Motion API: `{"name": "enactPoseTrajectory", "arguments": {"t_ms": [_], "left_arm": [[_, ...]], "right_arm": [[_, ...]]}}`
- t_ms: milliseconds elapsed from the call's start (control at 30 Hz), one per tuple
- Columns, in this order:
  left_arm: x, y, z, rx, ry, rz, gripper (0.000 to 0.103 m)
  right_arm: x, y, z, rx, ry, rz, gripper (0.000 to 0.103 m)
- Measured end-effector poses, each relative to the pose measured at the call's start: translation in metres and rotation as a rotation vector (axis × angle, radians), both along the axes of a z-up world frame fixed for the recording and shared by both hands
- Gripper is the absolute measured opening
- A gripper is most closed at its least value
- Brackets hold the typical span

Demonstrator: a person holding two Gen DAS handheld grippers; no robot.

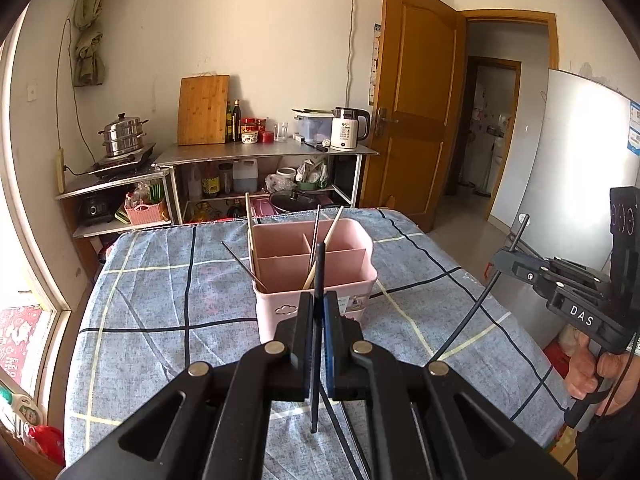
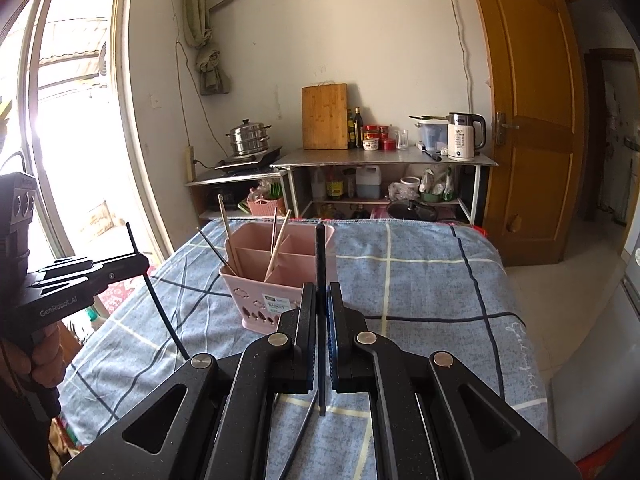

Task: Organize utensils
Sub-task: 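Lift the black chopsticks with both tools and carry them over the pink basket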

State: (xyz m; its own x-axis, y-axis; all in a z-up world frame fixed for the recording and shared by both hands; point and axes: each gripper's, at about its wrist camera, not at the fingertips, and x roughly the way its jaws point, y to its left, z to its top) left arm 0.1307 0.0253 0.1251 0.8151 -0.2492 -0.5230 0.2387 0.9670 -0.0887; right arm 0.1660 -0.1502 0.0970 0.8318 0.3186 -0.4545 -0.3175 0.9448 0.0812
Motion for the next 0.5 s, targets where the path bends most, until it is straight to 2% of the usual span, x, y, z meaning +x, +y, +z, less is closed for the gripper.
{"name": "enactPoseTrajectory", "arguments": {"t_ms": [500], "left_arm": [[0.004,0.010,0.011,-0.041,0.037,-0.014,0.005]], "right_arm": [[-0.001,0.015,0.017,0.013,-0.027,0.061,0.005]]}}
